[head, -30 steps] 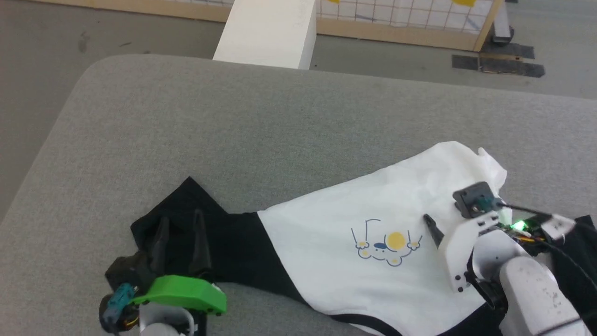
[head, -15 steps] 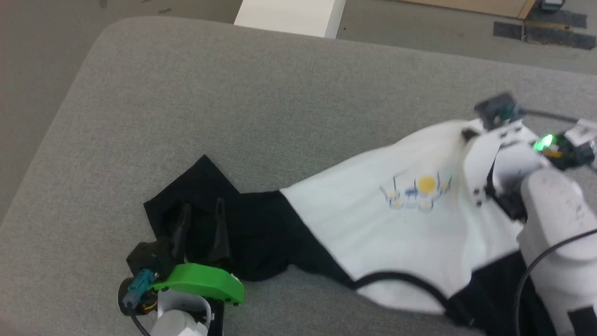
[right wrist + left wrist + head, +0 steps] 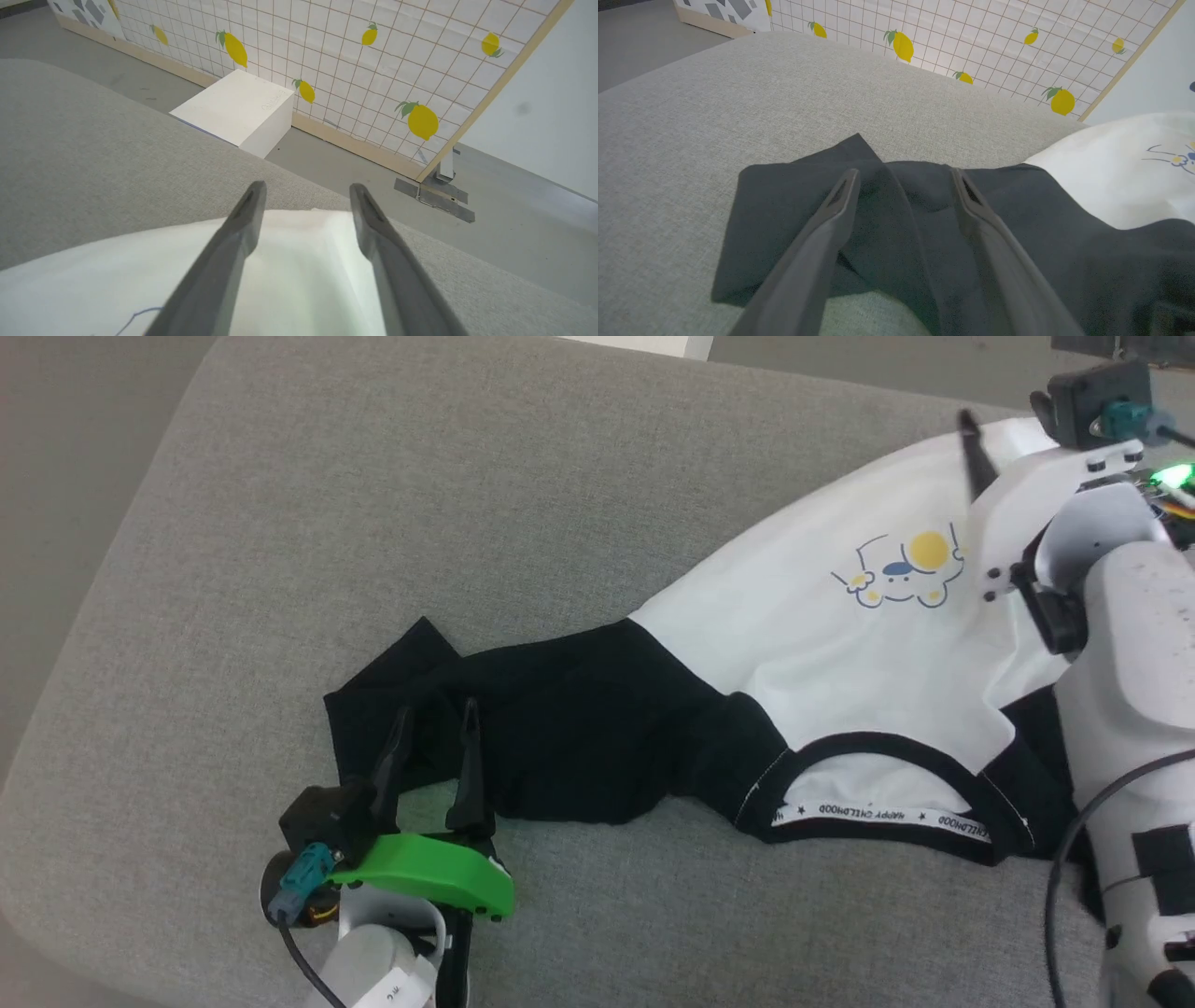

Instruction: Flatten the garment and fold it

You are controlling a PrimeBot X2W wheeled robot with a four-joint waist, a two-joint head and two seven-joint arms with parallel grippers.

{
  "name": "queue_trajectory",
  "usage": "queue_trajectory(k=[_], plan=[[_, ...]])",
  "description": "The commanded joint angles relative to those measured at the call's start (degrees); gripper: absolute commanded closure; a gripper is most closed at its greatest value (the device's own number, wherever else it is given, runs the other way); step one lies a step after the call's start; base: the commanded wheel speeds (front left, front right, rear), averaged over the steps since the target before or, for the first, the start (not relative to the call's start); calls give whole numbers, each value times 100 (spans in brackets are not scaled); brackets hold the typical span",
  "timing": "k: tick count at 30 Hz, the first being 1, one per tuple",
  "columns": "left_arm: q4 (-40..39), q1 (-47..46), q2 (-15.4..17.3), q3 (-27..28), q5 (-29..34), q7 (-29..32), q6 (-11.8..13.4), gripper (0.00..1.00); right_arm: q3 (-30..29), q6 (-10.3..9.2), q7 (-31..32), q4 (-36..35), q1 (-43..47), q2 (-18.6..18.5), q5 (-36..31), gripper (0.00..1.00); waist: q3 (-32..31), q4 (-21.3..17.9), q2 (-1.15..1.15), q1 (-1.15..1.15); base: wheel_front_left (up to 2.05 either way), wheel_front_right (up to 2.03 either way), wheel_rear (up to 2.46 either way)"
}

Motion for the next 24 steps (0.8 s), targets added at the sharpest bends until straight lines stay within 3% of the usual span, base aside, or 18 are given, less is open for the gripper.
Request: queue_trajectory(k=[1,5,10,18,24], plan=[[38,-40,-19,-2,10,-29,11,0,-29,-11,-214,10,108,73,104,0,-153,-123,0,0,0,0,0],[145,113,-20,1,81,-29,-41,0,-2,-11,-985,-260,715,232,496,0,-507,-328,0,0,0,0,0],[238,345,56,20,169,-29,-109,0,34,-11,-1622,-1123,2096,420,973,0,-989,-633,0,0,0,0,0],[184,621,164,-220,96,432,-253,0,-292,-11,-1623,-2715,4261,622,1019,0,-1441,-996,0,0,0,0,0],[3,795,280,-649,142,1305,-363,0,-273,-11,-1276,-3323,5007,635,1256,0,-1496,-1165,0,0,0,0,0]])
